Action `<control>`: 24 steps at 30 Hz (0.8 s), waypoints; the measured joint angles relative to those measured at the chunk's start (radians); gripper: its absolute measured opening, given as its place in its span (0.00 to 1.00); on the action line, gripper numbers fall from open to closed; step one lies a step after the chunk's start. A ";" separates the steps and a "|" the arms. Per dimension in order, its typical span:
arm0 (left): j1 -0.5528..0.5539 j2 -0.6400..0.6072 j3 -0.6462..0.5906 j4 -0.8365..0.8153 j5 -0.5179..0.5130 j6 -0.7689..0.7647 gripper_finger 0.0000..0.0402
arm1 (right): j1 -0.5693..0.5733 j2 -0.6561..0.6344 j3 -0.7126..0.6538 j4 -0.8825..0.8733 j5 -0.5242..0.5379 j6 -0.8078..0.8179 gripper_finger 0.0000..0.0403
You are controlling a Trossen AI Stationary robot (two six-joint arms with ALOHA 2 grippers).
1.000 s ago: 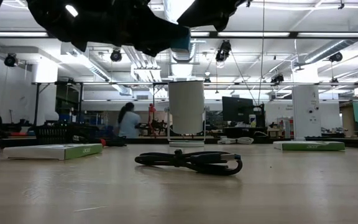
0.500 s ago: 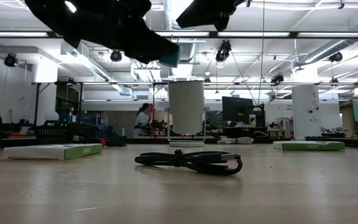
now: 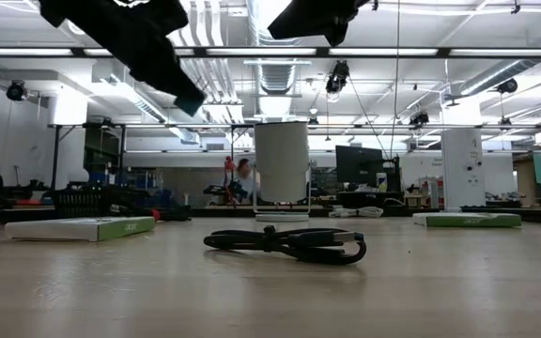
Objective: Pick and place items into bin
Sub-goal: Put the blue charger adapter into the black bin
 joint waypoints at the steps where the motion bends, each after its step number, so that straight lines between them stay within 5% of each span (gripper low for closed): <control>1: 0.010 -0.018 0.000 -0.029 -0.002 -0.031 0.33 | 0.000 0.000 -0.002 0.000 0.000 0.000 0.07; 9: 0.084 -0.086 0.002 -0.177 -0.006 -0.320 0.33 | 0.000 0.000 -0.079 0.109 0.000 -0.016 0.07; 24: 0.267 -0.074 0.006 -0.344 -0.017 -0.543 0.33 | -0.001 0.000 -0.406 0.769 -0.001 -0.312 0.07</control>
